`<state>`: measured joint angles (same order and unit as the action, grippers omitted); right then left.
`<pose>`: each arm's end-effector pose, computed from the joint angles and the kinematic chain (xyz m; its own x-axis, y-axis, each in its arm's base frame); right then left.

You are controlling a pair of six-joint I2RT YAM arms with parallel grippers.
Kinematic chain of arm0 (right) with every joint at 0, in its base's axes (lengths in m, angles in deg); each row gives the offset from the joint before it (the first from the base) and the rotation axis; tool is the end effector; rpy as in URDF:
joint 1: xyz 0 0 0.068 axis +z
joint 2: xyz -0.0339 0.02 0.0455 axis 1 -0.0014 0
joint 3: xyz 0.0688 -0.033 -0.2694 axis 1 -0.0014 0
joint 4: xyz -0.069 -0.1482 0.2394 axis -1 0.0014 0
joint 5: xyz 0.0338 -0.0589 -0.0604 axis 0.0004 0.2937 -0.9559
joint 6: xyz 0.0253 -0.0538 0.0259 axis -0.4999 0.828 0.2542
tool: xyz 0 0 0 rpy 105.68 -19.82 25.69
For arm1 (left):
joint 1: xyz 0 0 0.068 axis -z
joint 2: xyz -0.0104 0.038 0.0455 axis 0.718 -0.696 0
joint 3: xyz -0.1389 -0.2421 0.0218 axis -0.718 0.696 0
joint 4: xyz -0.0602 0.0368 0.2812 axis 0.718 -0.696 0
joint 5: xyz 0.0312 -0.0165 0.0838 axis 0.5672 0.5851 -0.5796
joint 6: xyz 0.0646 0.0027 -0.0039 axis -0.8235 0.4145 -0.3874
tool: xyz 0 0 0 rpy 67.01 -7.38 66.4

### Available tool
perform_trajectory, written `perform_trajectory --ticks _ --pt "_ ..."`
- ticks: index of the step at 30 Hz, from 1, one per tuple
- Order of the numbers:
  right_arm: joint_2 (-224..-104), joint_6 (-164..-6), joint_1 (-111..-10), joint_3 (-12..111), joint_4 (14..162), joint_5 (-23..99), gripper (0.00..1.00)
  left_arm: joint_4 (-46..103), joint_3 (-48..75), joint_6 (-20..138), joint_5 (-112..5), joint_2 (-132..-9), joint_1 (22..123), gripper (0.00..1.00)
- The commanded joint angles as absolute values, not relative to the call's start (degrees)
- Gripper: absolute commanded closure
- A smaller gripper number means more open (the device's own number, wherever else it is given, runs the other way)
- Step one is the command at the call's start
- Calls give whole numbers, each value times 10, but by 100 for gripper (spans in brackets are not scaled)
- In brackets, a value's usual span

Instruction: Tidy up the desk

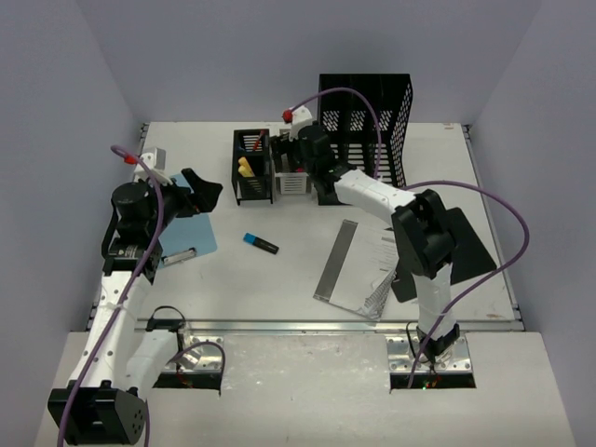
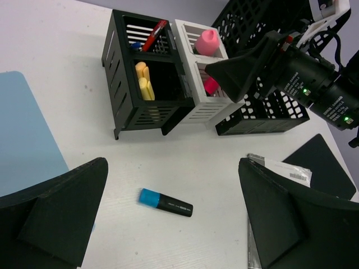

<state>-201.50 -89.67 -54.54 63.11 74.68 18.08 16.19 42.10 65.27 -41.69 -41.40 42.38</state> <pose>0.4446 0.3028 0.2375 -0.3002 0.0248 -0.9535 -0.3509 0.9267 0.1346 0.2284 -0.0032 0.3292 -0.2950 -0.3140 -0.9024 0.1913 0.9059 -0.3777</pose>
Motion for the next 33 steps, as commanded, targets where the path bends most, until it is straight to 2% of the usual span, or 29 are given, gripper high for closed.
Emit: perform_trajectory --ticks 1,3,4,7,11,15,17,22,27,33 --pt "-1963 -855 -545 652 763 284 12 192 424 659 -419 -412 420 0" --pt "-1941 -829 -545 679 835 354 16 193 425 662 -419 -407 420 0" --pt "-1937 -814 -544 695 869 413 23 199 428 666 -420 -403 421 0" --pt "-1926 -751 -521 735 984 485 32 207 436 676 -421 -390 421 0" --pt "-1910 -651 -438 696 1053 471 38 207 439 680 -429 -376 420 0" --pt "-1956 -632 -391 743 1159 464 44 196 432 668 -444 -357 420 0" --pt "-2011 -628 -373 797 1240 454 46 200 420 652 -463 -342 420 0" --pt "-2088 -641 -359 864 1298 413 46 208 408 654 -510 -315 421 0" --pt "-2126 -660 -359 880 1286 387 46 235 430 679 -563 -275 421 0" --pt "-2129 -679 -359 855 1242 388 45 273 473 699 -727 -222 421 0"
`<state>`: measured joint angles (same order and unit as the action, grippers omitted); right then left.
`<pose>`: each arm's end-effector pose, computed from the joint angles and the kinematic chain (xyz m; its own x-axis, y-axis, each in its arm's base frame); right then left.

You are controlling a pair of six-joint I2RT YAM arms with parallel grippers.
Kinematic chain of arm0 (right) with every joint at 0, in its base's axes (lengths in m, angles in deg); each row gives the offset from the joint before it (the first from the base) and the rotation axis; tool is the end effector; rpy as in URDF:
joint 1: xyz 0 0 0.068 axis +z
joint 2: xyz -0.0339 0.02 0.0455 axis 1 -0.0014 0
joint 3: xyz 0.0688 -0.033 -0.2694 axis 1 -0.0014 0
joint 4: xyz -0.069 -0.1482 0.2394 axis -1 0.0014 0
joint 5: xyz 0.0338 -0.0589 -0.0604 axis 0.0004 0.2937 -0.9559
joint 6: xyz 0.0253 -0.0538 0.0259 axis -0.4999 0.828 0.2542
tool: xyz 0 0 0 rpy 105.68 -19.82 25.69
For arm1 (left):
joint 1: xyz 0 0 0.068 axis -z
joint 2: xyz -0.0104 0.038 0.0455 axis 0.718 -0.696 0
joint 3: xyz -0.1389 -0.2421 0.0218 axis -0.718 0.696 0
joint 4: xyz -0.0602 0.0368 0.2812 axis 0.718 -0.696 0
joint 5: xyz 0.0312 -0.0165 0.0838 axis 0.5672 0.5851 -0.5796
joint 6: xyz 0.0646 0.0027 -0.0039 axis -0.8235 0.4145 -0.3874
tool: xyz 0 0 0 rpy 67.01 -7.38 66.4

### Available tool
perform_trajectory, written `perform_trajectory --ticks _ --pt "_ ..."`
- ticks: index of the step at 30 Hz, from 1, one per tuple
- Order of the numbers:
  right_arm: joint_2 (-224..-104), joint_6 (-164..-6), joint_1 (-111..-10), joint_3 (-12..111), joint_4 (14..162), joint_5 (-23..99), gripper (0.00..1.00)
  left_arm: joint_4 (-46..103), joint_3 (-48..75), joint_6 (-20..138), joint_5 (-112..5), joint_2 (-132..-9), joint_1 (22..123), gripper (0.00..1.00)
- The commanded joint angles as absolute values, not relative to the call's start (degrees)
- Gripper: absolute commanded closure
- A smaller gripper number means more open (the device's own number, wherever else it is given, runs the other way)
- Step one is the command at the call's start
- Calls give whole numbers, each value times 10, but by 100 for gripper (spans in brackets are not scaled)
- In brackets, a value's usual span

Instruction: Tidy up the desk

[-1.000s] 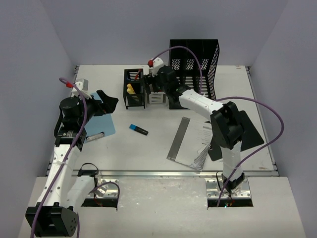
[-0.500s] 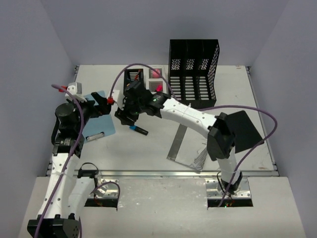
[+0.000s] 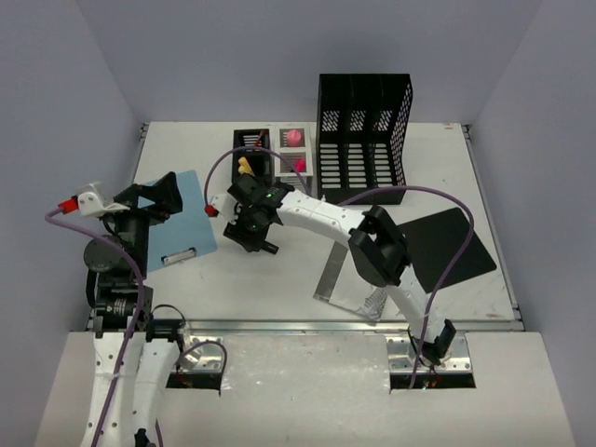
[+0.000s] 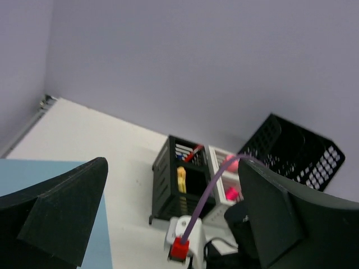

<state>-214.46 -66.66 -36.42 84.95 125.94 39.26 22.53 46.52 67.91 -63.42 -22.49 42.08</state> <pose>0.3168 0.4417 0.1735 -0.3270 -0.7748 -0.5410 -0.9278 0.3721 0.0280 0.1583 0.0122 0.3699 0.1661 -0.3471 -0.9230 -0.0408 0.9328 -0.3581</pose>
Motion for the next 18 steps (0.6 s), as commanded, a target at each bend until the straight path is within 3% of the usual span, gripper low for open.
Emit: perform_trajectory --ticks 1,9,15,18 --pt "-2137 -679 -360 858 1243 386 45 259 468 699 -742 -226 420 0" --pt "-2209 -666 -360 928 1267 362 45 225 482 708 -723 -215 420 0" --pt "-2238 -673 -372 941 1241 339 38 215 480 705 -710 -212 420 0" --pt "-2250 -675 -379 945 1241 345 39 212 483 707 -708 -212 421 0"
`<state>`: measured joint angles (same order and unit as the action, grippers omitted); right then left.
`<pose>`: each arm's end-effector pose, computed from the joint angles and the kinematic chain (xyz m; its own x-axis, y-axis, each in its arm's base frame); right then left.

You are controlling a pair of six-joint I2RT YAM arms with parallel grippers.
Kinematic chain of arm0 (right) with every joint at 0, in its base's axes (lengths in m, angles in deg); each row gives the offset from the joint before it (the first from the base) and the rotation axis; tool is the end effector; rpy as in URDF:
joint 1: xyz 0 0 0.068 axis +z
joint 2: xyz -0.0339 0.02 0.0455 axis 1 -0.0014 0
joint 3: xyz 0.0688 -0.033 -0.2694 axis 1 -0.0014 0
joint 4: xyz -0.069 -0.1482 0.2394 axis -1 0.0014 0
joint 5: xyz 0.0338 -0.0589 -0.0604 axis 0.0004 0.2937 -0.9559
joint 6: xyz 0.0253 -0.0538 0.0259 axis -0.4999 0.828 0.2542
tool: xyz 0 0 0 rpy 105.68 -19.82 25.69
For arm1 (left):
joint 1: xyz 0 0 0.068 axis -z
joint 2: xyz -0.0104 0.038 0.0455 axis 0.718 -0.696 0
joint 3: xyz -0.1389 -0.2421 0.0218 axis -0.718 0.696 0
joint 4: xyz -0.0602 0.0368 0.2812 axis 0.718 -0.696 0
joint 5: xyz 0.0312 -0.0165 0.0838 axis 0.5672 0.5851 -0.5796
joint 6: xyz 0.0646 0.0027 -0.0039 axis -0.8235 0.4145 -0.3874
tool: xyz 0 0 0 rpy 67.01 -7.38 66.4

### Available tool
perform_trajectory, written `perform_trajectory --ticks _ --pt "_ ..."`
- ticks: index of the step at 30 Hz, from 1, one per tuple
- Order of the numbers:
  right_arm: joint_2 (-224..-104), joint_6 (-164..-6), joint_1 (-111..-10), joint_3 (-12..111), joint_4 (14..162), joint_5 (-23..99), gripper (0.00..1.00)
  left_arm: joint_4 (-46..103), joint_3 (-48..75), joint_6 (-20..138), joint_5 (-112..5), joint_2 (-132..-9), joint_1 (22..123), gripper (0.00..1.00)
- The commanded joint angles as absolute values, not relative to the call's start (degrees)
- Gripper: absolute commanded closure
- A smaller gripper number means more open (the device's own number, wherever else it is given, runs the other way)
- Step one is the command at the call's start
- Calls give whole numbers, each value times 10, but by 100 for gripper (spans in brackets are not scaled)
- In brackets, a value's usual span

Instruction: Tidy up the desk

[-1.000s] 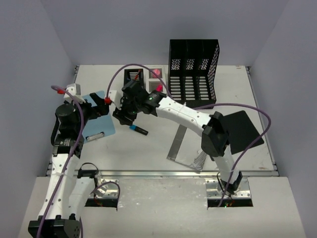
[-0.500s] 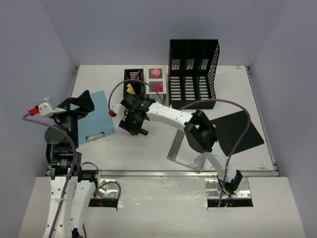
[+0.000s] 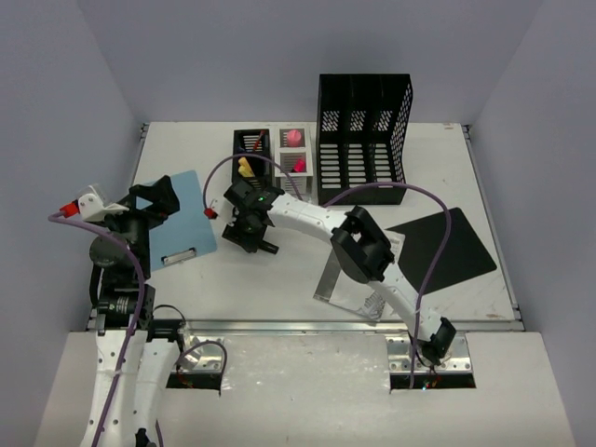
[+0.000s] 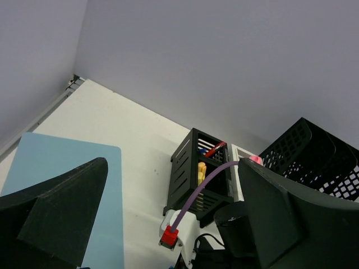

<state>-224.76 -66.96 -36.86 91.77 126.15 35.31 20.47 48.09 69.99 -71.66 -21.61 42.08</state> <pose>0.3374 0.4563 0.1169 -0.3601 -0.8028 -0.4752 -0.9095 0.4154 -0.0125 0.1573 0.0194 0.3571 0.1790 -0.3741 -0.9099 -0.1833 0.8960 -0.4044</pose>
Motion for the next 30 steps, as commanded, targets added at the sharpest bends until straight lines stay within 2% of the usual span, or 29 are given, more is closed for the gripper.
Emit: perform_trajectory --ticks 1,6,7,9,10,13,16,22,24,27,30 --pt "-2252 -675 -381 944 1242 348 42 212 483 708 -706 -213 421 0" --pt "-2258 -683 -385 942 1254 378 57 214 488 709 -701 -218 421 0" --pt "-2258 -683 -384 942 1258 380 68 214 489 709 -700 -219 420 0" --pt "-2260 -678 -383 948 1277 383 82 213 489 710 -698 -223 421 0" --pt "-2260 -676 -383 949 1283 381 98 212 489 710 -698 -224 420 0" --pt "-2226 -679 -386 923 1285 376 99 214 490 709 -694 -225 421 0" --pt "-2138 -736 -395 858 1232 375 99 216 494 709 -684 -224 420 0" --pt "-1929 -892 -448 714 1014 333 99 236 502 714 -637 -229 421 0" --pt "-1881 -907 -468 671 935 282 99 243 506 716 -623 -230 420 0" --pt "-1872 -900 -490 699 908 181 99 252 514 717 -619 -230 421 0" --pt "-1856 -868 -515 653 775 95 99 253 520 717 -595 -234 420 0"
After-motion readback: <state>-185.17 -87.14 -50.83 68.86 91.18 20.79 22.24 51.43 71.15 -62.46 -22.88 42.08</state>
